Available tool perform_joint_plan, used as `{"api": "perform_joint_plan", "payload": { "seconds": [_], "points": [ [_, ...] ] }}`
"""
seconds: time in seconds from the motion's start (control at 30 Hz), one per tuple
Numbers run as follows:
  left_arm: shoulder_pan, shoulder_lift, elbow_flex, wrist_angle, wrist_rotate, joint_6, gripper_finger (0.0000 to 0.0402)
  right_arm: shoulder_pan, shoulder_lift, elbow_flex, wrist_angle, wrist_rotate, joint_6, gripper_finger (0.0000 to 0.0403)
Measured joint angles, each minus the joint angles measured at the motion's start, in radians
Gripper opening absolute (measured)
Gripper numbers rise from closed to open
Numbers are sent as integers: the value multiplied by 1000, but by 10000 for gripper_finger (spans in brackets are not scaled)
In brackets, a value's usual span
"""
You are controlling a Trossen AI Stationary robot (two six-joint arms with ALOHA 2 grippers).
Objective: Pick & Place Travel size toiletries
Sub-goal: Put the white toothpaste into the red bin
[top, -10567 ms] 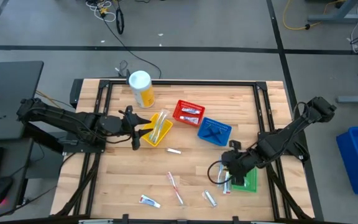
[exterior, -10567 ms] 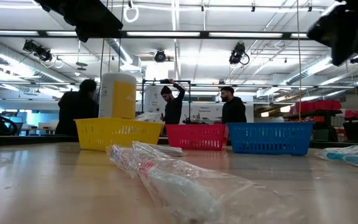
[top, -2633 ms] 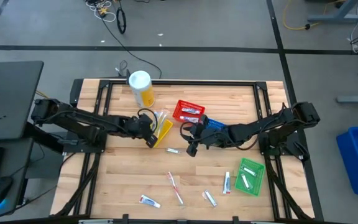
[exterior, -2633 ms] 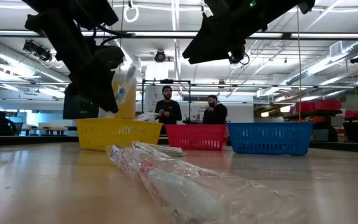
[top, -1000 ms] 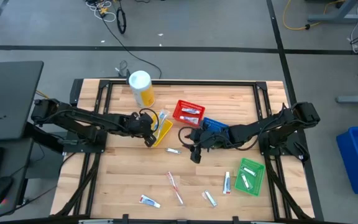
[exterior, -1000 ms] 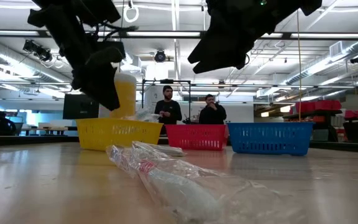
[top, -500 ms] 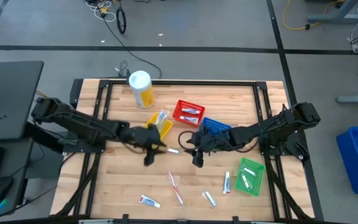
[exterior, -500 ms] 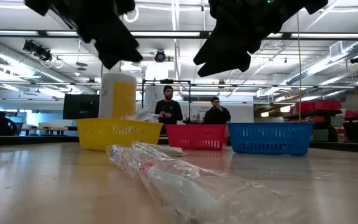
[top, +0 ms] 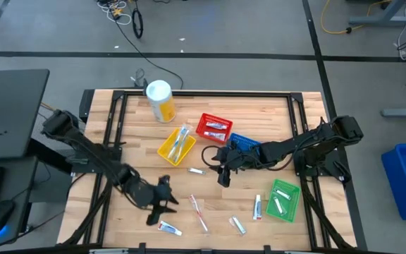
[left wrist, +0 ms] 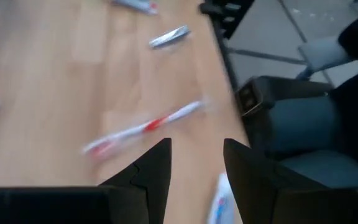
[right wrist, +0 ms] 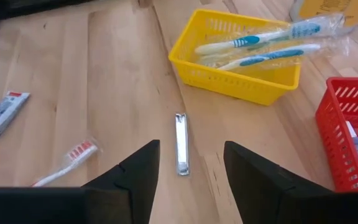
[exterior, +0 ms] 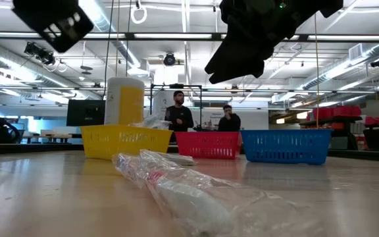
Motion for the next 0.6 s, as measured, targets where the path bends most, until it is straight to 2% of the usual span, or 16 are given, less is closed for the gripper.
{"api": "perform_joint_plan", "payload": {
  "seconds": [0.23,0.33,0.6],
  "points": [
    [-63,195,78,5,1,-19,156,0,0,0,-21,0,30,180],
    [-77,251,106,11,40,-48,158,0,0,0,-22,0,31,178],
    [-148,360,142,-2,58,-55,202,1,0,0,-22,-1,30,187]
  ]
}}
